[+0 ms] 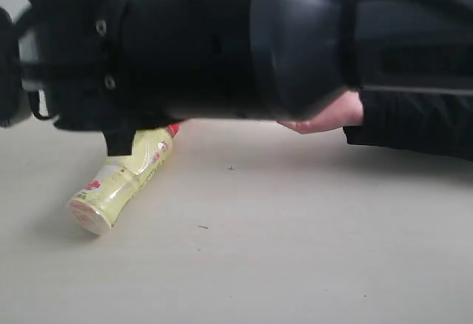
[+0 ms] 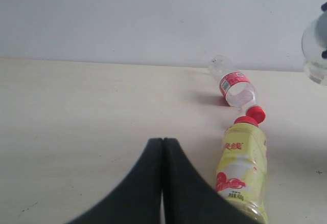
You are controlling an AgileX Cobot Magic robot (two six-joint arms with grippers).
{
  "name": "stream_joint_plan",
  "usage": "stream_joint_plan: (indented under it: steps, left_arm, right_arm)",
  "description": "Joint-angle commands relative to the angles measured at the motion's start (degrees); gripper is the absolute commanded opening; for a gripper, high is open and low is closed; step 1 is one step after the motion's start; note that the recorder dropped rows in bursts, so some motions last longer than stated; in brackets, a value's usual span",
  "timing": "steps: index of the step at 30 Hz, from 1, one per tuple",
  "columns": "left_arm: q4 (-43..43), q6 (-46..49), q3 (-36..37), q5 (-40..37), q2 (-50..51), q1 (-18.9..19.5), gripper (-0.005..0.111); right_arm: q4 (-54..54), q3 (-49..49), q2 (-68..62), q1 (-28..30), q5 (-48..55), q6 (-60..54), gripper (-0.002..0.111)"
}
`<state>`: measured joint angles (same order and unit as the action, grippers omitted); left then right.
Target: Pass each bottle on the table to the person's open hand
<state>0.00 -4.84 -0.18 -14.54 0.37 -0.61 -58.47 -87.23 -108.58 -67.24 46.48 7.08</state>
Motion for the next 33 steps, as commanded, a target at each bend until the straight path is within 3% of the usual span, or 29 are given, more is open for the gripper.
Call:
stream_joint_plan:
  steps: [1,17,24,33]
  left_arm:
    - [-0.60,0.14,0.18,0.55,-0.37,0.11,0.000]
    - [-0.60,0.14,0.18,0.55,-0.37,0.11,0.000]
    - [-0.60,0.14,0.18,0.55,-0.37,0.11,0.000]
    - [-0.60,0.14,0.18,0.55,-0.37,0.11,0.000]
  right_arm:
    - [9.96,-6.86,0.84,-0.05,5.99,-2.76,0.000]
    - [33.43,-22.03,0.84,0.63,20.48,-0.92,0.000]
    - [50.37,-22.71,1.29,7.84,23.49,-0.67,0.000]
    - [52.82,-22.83,4.38,15.44,23.49,3.77,0.000]
